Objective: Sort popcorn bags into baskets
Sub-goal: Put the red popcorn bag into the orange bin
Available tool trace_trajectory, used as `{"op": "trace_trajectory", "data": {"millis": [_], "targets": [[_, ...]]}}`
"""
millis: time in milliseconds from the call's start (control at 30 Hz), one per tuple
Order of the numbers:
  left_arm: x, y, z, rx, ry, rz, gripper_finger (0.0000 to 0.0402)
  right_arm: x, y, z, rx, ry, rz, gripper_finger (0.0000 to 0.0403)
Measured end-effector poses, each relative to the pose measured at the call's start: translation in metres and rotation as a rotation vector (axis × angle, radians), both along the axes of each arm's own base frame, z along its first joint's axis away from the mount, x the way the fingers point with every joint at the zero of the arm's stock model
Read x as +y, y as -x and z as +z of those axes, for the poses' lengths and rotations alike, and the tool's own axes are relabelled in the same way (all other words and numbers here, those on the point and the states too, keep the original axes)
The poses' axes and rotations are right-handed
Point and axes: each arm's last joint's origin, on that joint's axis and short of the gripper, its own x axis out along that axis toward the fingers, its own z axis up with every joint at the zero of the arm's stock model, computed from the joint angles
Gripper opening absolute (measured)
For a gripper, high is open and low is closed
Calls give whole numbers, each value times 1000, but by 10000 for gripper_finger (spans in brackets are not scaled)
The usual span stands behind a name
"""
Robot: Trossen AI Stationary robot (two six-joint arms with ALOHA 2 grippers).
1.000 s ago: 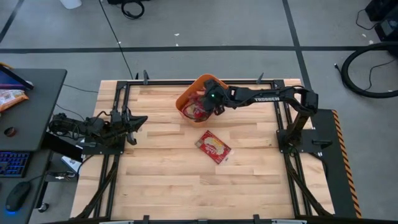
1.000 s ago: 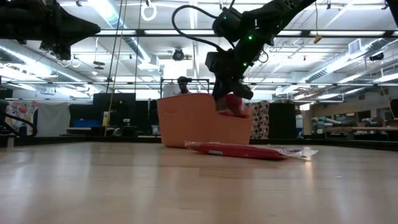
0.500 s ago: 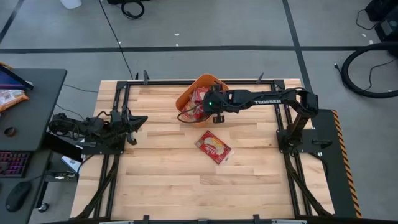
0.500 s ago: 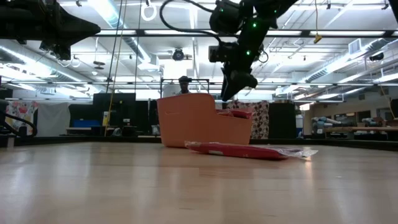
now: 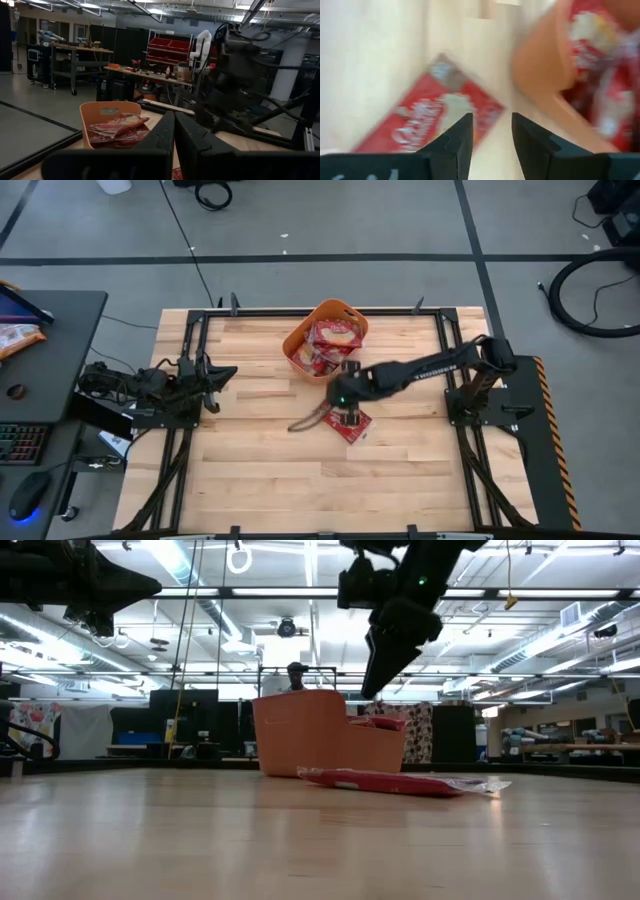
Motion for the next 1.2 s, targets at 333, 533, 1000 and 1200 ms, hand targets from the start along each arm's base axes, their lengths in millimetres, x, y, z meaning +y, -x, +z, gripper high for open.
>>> {"op": "trace_trajectory", "data": {"millis": [333, 533, 1000, 1200], "targets": [[0, 0, 0, 0, 0, 0, 16, 62, 13, -39, -163, -29, 6, 165], [0, 0, 0, -1, 1, 0, 16, 82, 18, -39, -209, -57, -39, 180], [0, 0, 0, 4, -1, -1, 16, 92, 1, -84, -205, 60, -32, 202], [0, 0, -1, 6, -1, -1, 16, 91, 1, -97, -163, 72, -51, 202]]}}
